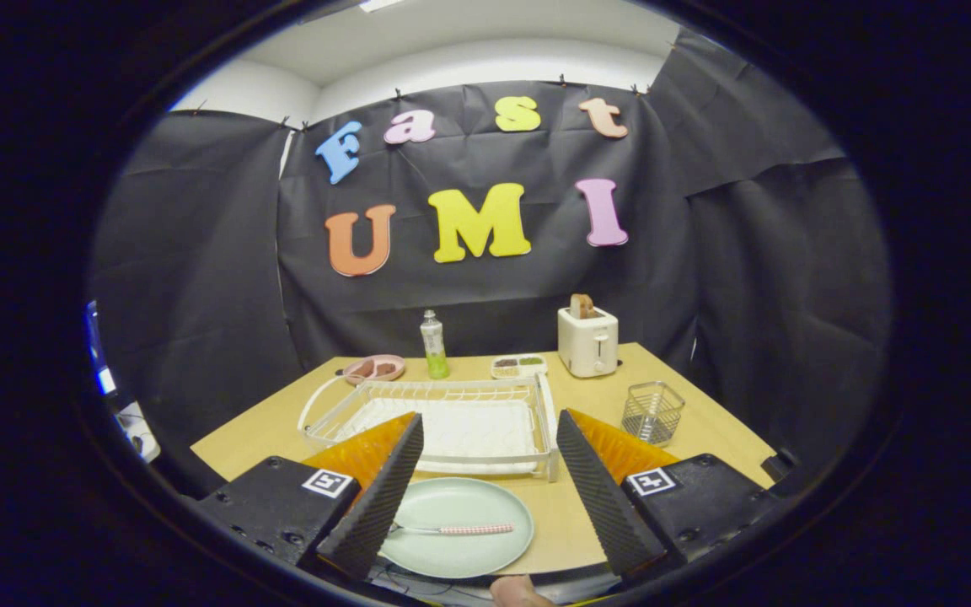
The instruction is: Take the plate from the dish rack, then take the spoon from the basket and place it into the plate.
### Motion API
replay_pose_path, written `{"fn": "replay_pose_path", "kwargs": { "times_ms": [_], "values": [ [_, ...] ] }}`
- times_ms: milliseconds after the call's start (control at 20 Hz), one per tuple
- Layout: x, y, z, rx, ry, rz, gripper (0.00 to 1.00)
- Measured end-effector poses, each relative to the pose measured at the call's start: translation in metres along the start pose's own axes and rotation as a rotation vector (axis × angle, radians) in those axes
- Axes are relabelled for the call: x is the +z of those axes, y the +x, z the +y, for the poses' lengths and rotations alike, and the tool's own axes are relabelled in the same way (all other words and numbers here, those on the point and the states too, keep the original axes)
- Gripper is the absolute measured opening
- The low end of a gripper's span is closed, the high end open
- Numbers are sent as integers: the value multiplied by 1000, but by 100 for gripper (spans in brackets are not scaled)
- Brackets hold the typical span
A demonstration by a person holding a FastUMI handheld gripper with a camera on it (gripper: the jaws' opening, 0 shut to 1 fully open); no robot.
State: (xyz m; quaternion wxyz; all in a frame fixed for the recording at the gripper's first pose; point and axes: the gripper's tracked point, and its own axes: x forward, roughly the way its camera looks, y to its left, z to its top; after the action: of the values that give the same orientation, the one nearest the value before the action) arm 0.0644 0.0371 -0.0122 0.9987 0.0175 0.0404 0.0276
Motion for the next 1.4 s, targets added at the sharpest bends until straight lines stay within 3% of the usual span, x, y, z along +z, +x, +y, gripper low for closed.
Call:
{"fn": "replay_pose_path", "kwargs": {
  "times_ms": [700,1400],
  "values": [
    [15,-65,-38,-72,25,-116,100],
    [-2,-70,-61,-102,42,-106,100]
  ]
}}
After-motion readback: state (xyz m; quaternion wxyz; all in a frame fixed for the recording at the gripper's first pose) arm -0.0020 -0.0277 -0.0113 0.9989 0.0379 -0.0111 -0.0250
